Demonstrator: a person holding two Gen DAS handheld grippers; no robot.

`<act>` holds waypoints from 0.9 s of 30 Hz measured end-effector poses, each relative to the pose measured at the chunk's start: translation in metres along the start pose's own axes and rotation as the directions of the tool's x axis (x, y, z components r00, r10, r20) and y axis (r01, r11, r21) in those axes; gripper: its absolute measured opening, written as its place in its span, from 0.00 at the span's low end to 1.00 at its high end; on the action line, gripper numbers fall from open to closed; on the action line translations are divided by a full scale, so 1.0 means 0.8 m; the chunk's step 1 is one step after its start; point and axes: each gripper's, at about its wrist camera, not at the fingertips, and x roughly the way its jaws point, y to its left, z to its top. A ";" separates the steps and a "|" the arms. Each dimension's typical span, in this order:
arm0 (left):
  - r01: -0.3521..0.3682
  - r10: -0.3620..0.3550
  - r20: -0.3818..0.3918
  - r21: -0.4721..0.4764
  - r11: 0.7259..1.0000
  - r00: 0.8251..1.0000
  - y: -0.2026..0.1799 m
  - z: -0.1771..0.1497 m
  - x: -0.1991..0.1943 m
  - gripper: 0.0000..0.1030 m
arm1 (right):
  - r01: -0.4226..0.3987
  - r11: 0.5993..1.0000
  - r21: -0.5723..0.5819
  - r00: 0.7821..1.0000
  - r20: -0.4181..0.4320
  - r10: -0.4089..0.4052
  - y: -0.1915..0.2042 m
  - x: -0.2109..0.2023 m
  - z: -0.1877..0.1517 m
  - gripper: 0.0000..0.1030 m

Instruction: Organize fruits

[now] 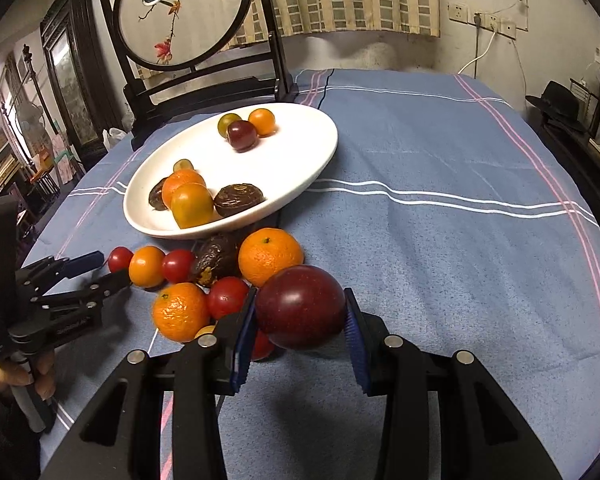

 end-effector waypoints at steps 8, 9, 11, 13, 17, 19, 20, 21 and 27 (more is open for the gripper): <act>0.015 -0.016 -0.005 -0.078 0.997 1.000 0.004 0.013 0.014 0.57 | 0.000 1.000 -0.019 1.000 -0.004 0.000 0.008 0.002 -0.003 0.40; 0.031 -0.031 0.002 -0.071 0.997 1.000 0.002 0.013 0.013 0.41 | 0.002 1.000 -0.018 1.000 -0.006 -0.002 0.008 0.003 -0.003 0.40; 0.066 -0.066 0.017 -0.056 0.996 0.998 -0.003 0.013 0.009 0.27 | 0.006 1.000 -0.016 1.000 -0.008 -0.006 0.007 0.004 -0.003 0.40; 0.053 -0.052 0.019 -0.049 0.997 0.998 -0.005 0.011 0.007 0.26 | 0.010 1.000 -0.012 1.000 -0.006 -0.010 0.006 0.005 -0.003 0.40; 0.047 -0.045 0.017 -0.083 0.995 0.999 0.002 0.009 0.000 0.26 | 0.013 1.000 -0.011 1.000 0.005 -0.012 0.006 0.005 -0.003 0.40; 0.060 -0.057 0.027 -0.129 0.990 0.998 0.008 0.013 -0.014 0.26 | 0.021 1.000 -0.011 0.999 0.032 -0.021 0.006 0.001 -0.002 0.40; 0.077 -0.072 0.039 -0.146 0.986 0.997 0.010 0.015 -0.023 0.26 | 0.032 0.999 -0.011 0.998 0.045 -0.032 0.007 -0.002 -0.001 0.40; 0.098 -0.090 0.056 -0.162 0.982 0.994 0.013 0.020 -0.033 0.26 | 0.037 0.999 -0.011 0.998 0.060 -0.037 0.008 -0.007 0.003 0.40; 0.111 -0.087 0.161 -0.148 0.983 0.983 -0.001 0.079 -0.086 0.27 | -0.011 0.998 -0.054 0.991 0.135 0.018 0.032 -0.032 0.042 0.40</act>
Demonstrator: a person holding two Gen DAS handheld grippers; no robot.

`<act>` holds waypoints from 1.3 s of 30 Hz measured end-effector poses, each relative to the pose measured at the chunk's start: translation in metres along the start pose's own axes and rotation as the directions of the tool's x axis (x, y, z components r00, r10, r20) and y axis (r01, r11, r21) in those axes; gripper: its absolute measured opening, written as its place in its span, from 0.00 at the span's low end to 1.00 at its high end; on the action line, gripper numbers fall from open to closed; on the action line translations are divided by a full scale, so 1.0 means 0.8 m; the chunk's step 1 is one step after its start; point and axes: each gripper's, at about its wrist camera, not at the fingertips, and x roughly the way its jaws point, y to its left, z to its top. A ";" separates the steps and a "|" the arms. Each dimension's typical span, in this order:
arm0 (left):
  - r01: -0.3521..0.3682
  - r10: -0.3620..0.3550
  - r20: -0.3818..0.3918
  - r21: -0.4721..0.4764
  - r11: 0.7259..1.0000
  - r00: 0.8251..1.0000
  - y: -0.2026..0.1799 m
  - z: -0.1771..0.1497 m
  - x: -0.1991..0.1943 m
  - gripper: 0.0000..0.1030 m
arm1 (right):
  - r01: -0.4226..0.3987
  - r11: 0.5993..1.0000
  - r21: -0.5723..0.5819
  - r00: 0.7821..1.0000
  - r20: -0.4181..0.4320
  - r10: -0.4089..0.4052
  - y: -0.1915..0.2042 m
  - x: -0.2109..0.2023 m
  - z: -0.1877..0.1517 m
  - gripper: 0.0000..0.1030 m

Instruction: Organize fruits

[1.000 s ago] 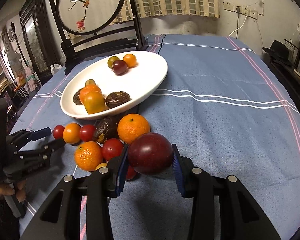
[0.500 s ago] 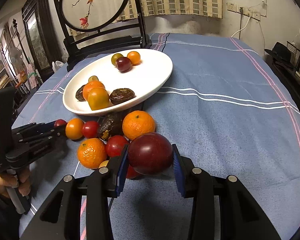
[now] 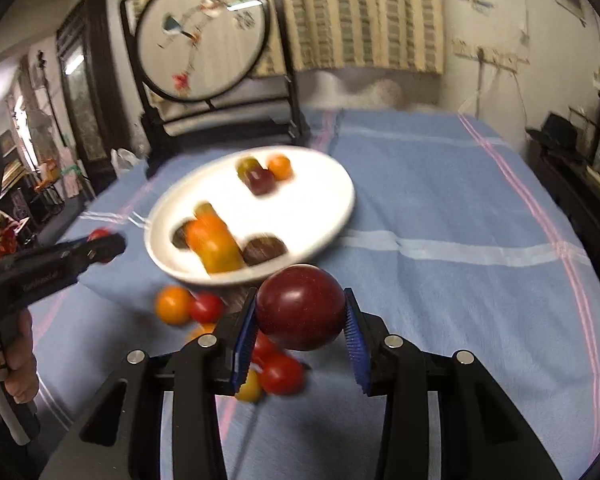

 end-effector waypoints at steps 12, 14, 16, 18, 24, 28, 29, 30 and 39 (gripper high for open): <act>-0.126 0.124 -0.065 -0.033 0.991 0.990 0.013 0.045 0.104 0.27 | -0.016 1.000 -0.004 0.996 -0.087 0.016 0.017 0.104 0.060 0.40; -0.130 0.126 -0.083 -0.048 0.990 0.989 0.021 0.044 0.116 0.27 | -0.012 1.000 0.009 0.994 -0.106 0.013 0.014 0.118 0.062 0.40; -0.127 0.122 -0.091 -0.060 0.990 0.988 0.027 0.044 0.124 0.27 | -0.023 0.999 0.031 0.992 -0.126 0.027 0.011 0.132 0.063 0.40; -0.118 0.112 -0.099 -0.061 0.991 0.989 0.028 0.045 0.131 0.29 | -0.038 0.997 0.069 0.988 -0.147 0.048 0.007 0.144 0.063 0.41; -0.148 0.149 0.006 -0.073 0.986 0.989 0.023 0.038 0.106 0.86 | -0.035 0.994 0.106 0.992 -0.114 0.047 -0.004 0.130 0.063 0.65; -0.141 0.142 0.019 -0.046 0.989 0.990 0.016 0.034 0.081 0.90 | -0.024 0.996 0.084 0.996 -0.082 0.031 -0.010 0.099 0.055 0.69; -0.143 0.144 0.022 -0.041 0.989 0.989 0.013 0.032 0.073 0.91 | -0.020 0.996 0.082 0.997 -0.077 0.027 -0.013 0.092 0.052 0.72; -0.142 0.143 0.026 -0.031 0.989 0.989 0.010 0.028 0.066 0.93 | -0.013 0.997 0.082 0.997 -0.070 0.018 -0.016 0.085 0.049 0.73; -0.120 0.120 0.032 -0.014 0.993 0.992 0.004 -0.039 0.026 0.94 | 0.050 0.998 0.050 0.997 -0.056 -0.047 -0.037 0.022 -0.007 0.73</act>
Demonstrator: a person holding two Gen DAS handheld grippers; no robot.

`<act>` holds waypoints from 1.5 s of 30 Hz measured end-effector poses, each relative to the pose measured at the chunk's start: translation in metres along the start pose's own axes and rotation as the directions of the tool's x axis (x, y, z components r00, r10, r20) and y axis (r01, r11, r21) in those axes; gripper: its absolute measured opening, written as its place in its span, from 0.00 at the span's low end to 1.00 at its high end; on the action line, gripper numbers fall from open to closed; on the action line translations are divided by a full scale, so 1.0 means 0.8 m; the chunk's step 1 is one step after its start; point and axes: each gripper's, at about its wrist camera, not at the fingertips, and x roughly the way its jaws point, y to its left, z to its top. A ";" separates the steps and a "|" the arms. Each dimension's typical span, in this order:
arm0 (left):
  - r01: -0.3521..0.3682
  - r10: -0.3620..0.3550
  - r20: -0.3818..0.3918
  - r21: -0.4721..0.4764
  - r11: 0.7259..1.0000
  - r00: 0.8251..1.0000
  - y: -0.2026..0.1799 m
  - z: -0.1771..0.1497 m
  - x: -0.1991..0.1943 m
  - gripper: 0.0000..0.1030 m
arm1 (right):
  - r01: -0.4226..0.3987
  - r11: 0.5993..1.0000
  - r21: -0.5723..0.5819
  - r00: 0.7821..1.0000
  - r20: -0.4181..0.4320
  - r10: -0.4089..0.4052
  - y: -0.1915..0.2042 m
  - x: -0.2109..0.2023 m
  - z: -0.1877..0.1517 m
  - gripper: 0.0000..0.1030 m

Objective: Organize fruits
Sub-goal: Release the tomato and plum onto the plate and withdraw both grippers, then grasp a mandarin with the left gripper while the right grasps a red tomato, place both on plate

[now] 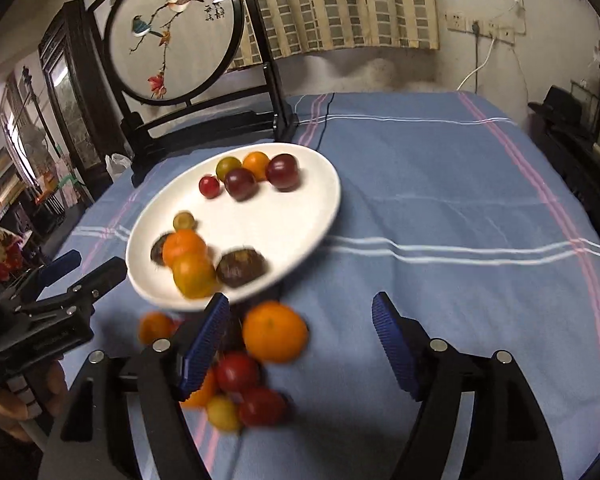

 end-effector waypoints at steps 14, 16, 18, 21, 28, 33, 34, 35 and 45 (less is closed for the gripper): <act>0.091 -0.106 -0.119 -0.126 0.988 0.987 0.038 -0.036 0.023 0.94 | 0.064 0.980 -0.186 0.984 -0.152 -0.093 0.025 0.006 -0.086 0.47; 0.089 -0.106 -0.130 -0.132 0.987 0.986 0.039 -0.036 0.026 0.94 | 0.067 0.980 -0.187 0.984 -0.150 -0.096 0.027 0.011 -0.083 0.47; 0.108 -0.127 -0.134 -0.142 0.984 0.983 0.039 -0.036 0.025 0.94 | 0.065 0.980 -0.190 0.983 -0.156 -0.095 0.030 0.016 -0.079 0.47; 0.124 -0.146 -0.139 -0.157 0.980 0.980 0.039 -0.035 0.025 0.94 | 0.061 0.972 -0.228 0.983 -0.155 -0.098 0.041 0.018 -0.078 0.47; 0.117 -0.144 -0.159 -0.167 0.979 0.977 0.040 -0.037 0.029 0.94 | 0.034 0.966 -0.255 0.986 -0.150 -0.075 0.054 0.023 -0.072 0.41; 0.104 -0.125 -0.156 -0.138 0.985 0.980 0.035 -0.038 0.028 0.94 | 0.018 0.965 -0.261 0.988 -0.143 -0.058 0.066 0.034 -0.061 0.35; 0.106 -0.128 -0.156 -0.138 0.985 0.980 0.034 -0.038 0.028 0.94 | 0.012 0.966 -0.257 0.988 -0.143 -0.050 0.067 0.035 -0.059 0.30; 0.111 -0.132 -0.157 -0.138 0.984 0.979 0.034 -0.038 0.028 0.94 | 0.011 0.967 -0.254 0.988 -0.144 -0.049 0.067 0.036 -0.058 0.29; 0.120 -0.134 -0.156 -0.095 0.988 0.979 0.024 -0.039 0.023 0.94 | 0.022 0.989 -0.147 0.996 -0.086 -0.035 0.040 0.017 -0.055 0.28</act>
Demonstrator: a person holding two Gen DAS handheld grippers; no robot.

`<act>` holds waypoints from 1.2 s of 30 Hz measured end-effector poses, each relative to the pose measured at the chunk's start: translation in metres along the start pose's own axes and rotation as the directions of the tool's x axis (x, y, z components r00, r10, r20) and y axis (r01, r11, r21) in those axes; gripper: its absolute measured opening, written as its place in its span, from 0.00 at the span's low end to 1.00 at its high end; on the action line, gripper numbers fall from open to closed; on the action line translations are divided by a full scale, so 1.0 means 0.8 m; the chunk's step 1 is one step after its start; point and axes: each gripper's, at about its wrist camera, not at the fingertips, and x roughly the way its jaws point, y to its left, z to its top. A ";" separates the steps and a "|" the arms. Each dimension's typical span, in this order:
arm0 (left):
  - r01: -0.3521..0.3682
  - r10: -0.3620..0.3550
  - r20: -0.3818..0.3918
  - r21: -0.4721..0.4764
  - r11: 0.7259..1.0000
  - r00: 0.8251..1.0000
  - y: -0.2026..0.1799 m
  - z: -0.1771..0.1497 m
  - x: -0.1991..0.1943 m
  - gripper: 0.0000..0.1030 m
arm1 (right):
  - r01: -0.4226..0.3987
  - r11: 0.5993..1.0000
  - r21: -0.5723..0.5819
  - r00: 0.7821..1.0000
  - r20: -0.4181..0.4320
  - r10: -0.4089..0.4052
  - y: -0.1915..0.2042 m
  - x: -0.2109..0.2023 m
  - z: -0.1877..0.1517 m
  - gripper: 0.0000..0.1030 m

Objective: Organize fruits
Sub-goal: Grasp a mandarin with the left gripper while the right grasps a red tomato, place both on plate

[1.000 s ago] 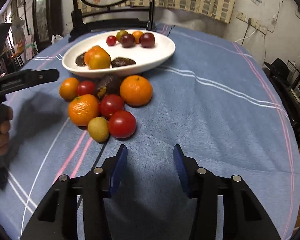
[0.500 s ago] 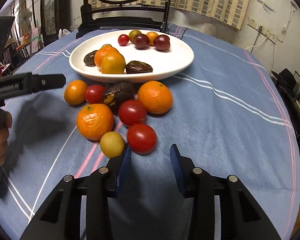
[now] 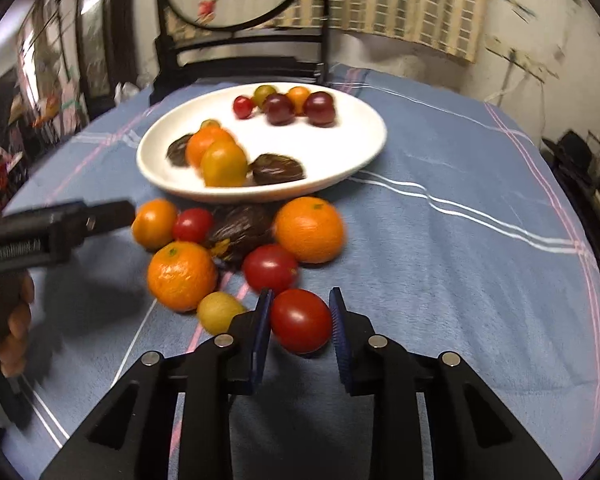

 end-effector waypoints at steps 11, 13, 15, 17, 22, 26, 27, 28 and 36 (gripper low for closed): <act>0.025 -0.018 -0.025 0.298 0.954 1.000 -0.070 -0.032 -0.009 0.95 | -0.029 0.993 0.118 0.999 0.019 0.027 -0.043 -0.007 0.002 0.28; 0.039 -0.030 -0.032 0.325 0.945 0.999 -0.078 -0.038 -0.009 0.95 | -0.052 0.991 0.123 0.998 0.025 0.049 -0.044 -0.009 0.003 0.28; 0.046 -0.033 -0.043 0.356 0.933 0.999 -0.085 -0.043 -0.006 0.94 | -0.060 0.991 0.121 0.998 0.030 0.057 -0.042 -0.011 0.004 0.28; 0.038 -0.021 -0.050 0.369 0.929 0.999 -0.088 -0.047 -0.003 0.94 | -0.059 0.991 0.117 0.998 0.033 0.055 -0.040 -0.013 0.004 0.28; 0.040 -0.008 -0.088 0.363 0.931 0.996 -0.085 -0.050 0.014 0.76 | -0.072 0.992 0.106 0.997 0.041 0.068 -0.034 -0.017 0.005 0.28; 0.046 -0.023 -0.072 0.347 0.937 0.997 -0.083 -0.048 0.017 0.75 | -0.090 0.992 0.091 0.995 0.051 0.086 -0.028 -0.021 0.005 0.28; 0.043 -0.020 -0.070 0.342 0.939 0.997 -0.083 -0.048 0.018 0.75 | -0.091 0.992 0.087 0.995 0.053 0.086 -0.027 -0.022 0.005 0.28; 0.037 -0.015 -0.069 0.337 0.941 0.998 -0.084 -0.048 0.018 0.75 | -0.091 0.992 0.085 0.995 0.056 0.087 -0.026 -0.024 0.005 0.28; 0.003 0.016 -0.056 0.329 0.944 0.998 -0.111 -0.046 0.020 0.58 | -0.130 0.986 0.100 0.988 0.093 0.121 -0.029 -0.041 0.005 0.28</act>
